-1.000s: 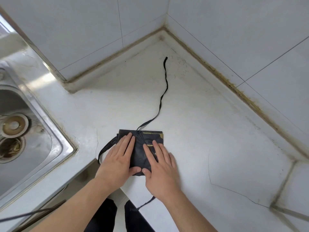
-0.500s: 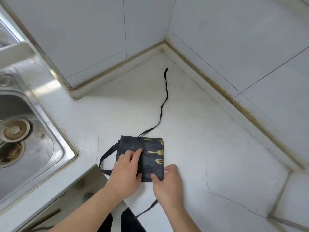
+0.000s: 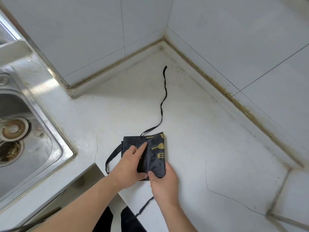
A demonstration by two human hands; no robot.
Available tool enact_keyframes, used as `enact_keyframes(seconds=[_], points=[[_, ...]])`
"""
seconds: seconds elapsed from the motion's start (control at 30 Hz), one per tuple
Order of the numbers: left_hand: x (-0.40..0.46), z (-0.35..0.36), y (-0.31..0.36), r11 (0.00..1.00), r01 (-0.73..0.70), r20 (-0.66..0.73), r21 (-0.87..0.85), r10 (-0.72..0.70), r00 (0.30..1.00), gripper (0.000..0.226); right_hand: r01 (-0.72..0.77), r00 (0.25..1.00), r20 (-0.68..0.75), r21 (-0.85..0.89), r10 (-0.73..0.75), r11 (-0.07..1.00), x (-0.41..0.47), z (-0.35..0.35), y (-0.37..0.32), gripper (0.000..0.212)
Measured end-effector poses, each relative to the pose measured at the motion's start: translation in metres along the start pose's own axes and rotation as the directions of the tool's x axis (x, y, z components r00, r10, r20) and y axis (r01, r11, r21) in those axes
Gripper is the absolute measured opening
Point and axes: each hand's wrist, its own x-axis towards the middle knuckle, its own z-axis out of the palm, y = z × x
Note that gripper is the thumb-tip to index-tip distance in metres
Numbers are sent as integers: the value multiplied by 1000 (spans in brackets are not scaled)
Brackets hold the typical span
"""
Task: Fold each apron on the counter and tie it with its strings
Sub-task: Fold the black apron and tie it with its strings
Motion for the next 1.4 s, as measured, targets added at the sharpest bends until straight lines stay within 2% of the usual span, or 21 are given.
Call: enact_keyframes(seconds=[0.07, 0.13, 0.17, 0.23, 0.27, 0.37, 0.47, 0.53, 0.57, 0.67, 0.7, 0.77, 0.83, 0.87, 0.97, 1.03, 1.1, 1.2, 1.27, 1.4], points=[[-1, -9, -1, 993, 11, 31, -121, -7, 999, 104, 80, 997, -1, -48, -80, 996, -1, 2, -3, 43], [-2, -14, 0, 950, 45, 14, -308, -43, 999, 81, 166, 986, 6, -104, -166, 981, -4, 5, -5, 41], [-3, -16, 1, 887, 86, 15, -454, -89, 996, 68, 208, 978, 11, -140, -209, 968, -6, 7, -5, 37], [-4, -24, 8, 698, 169, 56, -696, -182, 982, 43, 297, 954, 34, -254, -298, 921, -9, 12, -4, 30], [-6, -28, 12, 646, 179, 65, -742, -195, 979, 32, 336, 941, 66, -316, -333, 887, -11, 14, -3, 32], [-11, -37, 20, 611, 181, 81, -771, -188, 979, 23, 456, 889, 203, -471, -410, 755, -14, 20, -1, 52], [-11, -34, 20, 579, 259, 79, -773, -317, 945, 16, 543, 835, 301, -578, -460, 609, -16, 26, 2, 65], [-10, -32, 17, 655, 268, 0, -707, -379, 925, 9, 560, 824, 326, -586, -463, 585, -17, 29, 3, 71], [-10, -32, 14, 739, 247, -72, -627, -371, 926, 15, 568, 820, 340, -585, -461, 579, -17, 29, 4, 73], [-13, -29, 7, 934, 118, -347, -336, -239, 907, 32, 598, 799, 402, -599, -447, 533, -16, 30, 7, 80], [-14, -27, 3, 966, 95, -424, -241, -193, 885, 39, 603, 796, 419, -613, -436, 511, -16, 31, 7, 83], [-15, -24, -6, 988, 144, -510, -62, -155, 846, 59, 603, 794, 431, -654, -429, 458, -16, 31, 9, 86], [-18, -23, -14, 972, 225, -560, 62, -153, 814, 78, 584, 810, 442, -671, -385, 458, -19, 29, 5, 89], [-19, -23, -17, 964, 239, -581, 120, -127, 804, 80, 577, 817, 458, -662, -351, 478, -21, 27, 3, 91], [-20, -25, -23, 951, 173, -596, 255, 13, 803, 59, 599, 797, 491, -576, -351, 556, -27, 20, -5, 84], [-18, -22, -29, 931, 79, -543, 357, 138, 828, 34, 614, 784, 455, -470, -422, 634, -28, 18, -7, 68], [-16, -16, -36, 905, -8, -472, 426, 230, 851, 11, 597, 796, 424, -435, -431, 674, -25, 19, -4, 50], [-16, -12, -42, 917, -43, -399, 396, 215, 891, 16, 581, 809, 454, -517, -374, 628, -17, 19, 3, 41], [-19, -14, -44, 920, -53, -358, 387, 203, 911, 23, 575, 812, 461, -532, -357, 622, -11, 20, 1, 47], [-32, -15, -51, 896, -57, -317, 441, 215, 924, 41, 420, 902, 325, -509, -284, 751, 0, 24, -18, 44]])
